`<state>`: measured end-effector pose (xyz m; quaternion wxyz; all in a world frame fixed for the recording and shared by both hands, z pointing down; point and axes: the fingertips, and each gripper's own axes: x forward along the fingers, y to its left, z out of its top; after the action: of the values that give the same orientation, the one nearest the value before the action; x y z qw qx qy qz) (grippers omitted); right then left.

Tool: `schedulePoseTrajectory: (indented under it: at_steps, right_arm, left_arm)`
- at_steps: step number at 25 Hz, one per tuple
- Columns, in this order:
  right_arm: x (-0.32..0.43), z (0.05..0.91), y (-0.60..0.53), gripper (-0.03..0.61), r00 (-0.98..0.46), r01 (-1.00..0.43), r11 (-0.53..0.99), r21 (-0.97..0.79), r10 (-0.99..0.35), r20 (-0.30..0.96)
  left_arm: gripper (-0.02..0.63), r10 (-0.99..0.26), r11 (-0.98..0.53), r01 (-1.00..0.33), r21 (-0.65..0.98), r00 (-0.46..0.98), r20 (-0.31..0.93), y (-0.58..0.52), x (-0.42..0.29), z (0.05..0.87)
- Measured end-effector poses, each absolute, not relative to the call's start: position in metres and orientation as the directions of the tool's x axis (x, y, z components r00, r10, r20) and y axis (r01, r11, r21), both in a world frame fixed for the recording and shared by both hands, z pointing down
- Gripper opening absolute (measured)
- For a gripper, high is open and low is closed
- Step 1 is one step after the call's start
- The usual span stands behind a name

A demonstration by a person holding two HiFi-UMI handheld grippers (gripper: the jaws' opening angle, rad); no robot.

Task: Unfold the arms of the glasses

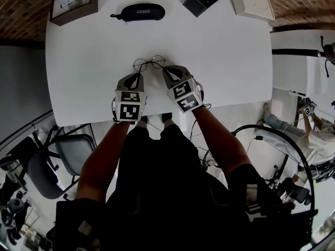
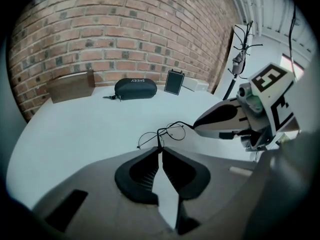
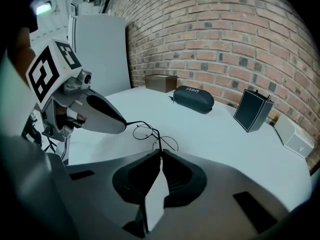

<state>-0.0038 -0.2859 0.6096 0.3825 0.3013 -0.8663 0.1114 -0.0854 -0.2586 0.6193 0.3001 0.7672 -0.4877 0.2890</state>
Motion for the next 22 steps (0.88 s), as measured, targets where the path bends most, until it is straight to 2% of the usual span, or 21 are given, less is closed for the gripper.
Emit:
schedulePoseTrajectory:
  at_steps: [10, 22]
  right_arm:
    - [-0.013, 0.59, -0.255, 0.012, -0.584, -0.553, 0.83, 0.079, -0.453, 0.674]
    - [-0.027, 0.613, -0.213, 0.012, -0.588, -0.458, 0.885, 0.083, -0.372, 0.718]
  left_arm:
    - [0.034, -0.596, -0.462, -0.881, 0.105, 0.396, 0.699, -0.236, -0.074, 0.61]
    - [0.028, -0.528, -0.601, -0.797, 0.051, 0.444, 0.724, -0.193, -0.055, 0.623]
